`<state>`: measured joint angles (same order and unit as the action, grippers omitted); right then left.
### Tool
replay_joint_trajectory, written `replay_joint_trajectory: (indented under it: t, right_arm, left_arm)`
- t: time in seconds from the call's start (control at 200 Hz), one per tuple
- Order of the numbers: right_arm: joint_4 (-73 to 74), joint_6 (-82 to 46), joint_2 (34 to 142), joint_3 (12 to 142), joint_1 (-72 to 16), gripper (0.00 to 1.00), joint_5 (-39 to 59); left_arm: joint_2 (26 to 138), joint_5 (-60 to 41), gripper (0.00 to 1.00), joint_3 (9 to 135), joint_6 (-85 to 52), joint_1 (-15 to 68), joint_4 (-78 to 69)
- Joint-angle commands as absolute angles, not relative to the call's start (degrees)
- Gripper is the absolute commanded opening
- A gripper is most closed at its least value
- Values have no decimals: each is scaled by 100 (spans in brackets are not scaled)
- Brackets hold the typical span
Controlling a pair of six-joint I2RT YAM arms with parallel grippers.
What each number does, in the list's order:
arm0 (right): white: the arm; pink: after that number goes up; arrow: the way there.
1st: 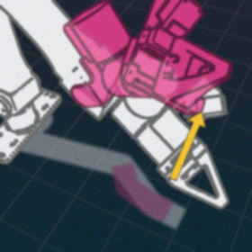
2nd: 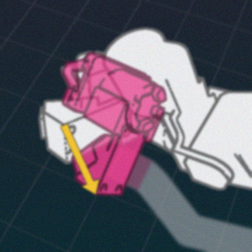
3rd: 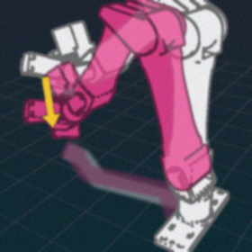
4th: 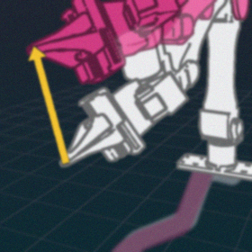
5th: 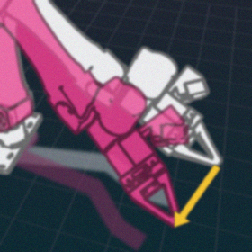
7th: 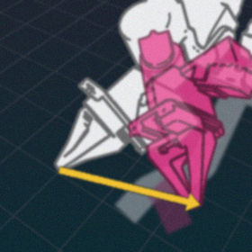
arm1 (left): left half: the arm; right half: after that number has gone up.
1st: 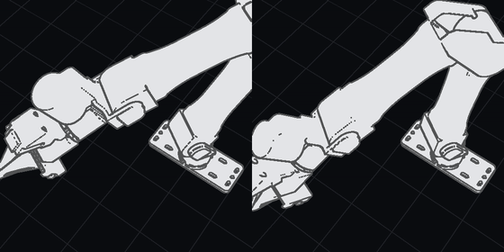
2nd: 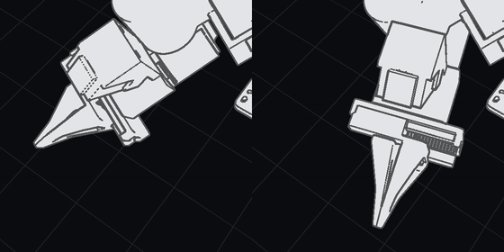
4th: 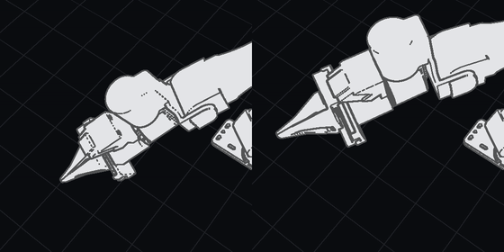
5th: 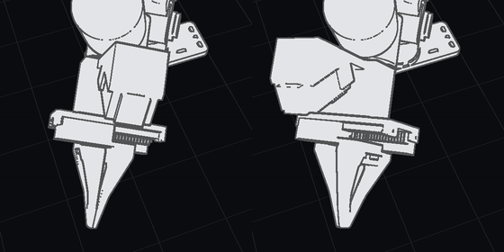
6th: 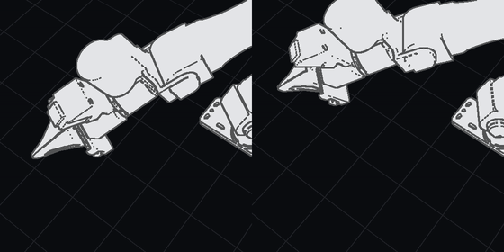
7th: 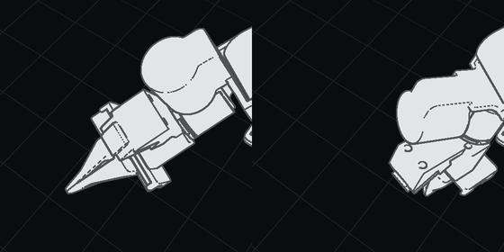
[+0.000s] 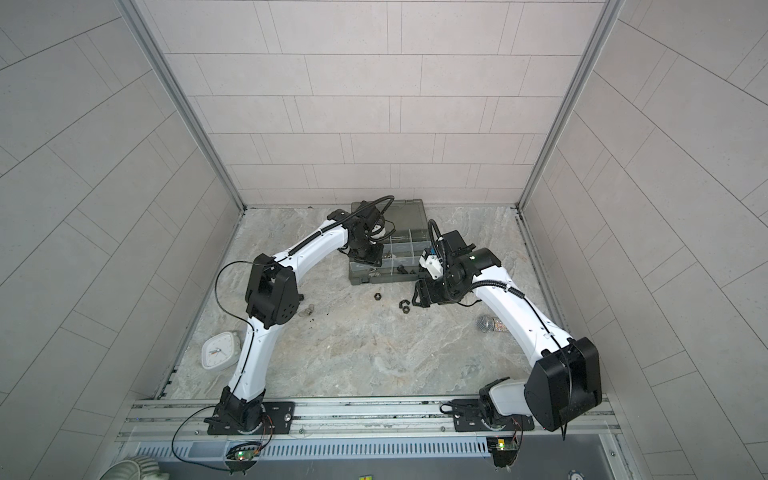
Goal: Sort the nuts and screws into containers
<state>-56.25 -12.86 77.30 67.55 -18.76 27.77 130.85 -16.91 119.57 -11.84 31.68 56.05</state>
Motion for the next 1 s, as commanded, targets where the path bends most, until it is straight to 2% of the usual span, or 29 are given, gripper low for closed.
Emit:
replay_joint_trajectory:
  t: [0.0, 0.045, 0.265, 0.71, 0.856, 0.996]
  right_arm:
    - [-5767, -1187, 7704, 6880, -1837, 72, 2694]
    - [-5766, -1191, 7722, 6903, -1837, 72, 2691]
    - [-5788, -1028, 8022, 7158, -1900, 72, 3022]
    - [-5355, -1156, 8965, 7728, -2918, 72, 3345]
    - [-5302, -1158, 9140, 7896, -3061, 72, 3423]
    - [-5243, -1194, 9211, 7980, -3109, 72, 3446]
  left_arm:
    - [13156, -1661, 49, 12114, -1156, 3206, 5633]
    - [13128, -1607, 52, 12120, -1140, 3191, 5624]
    - [12639, -1228, 52, 11826, -1047, 3160, 5630]
    - [9316, -716, 64, 6865, -1457, 2191, 4602]
    - [8911, -642, 68, 6059, -1527, 1992, 4419]
    - [8969, -839, 68, 5632, -1668, 1676, 4008]
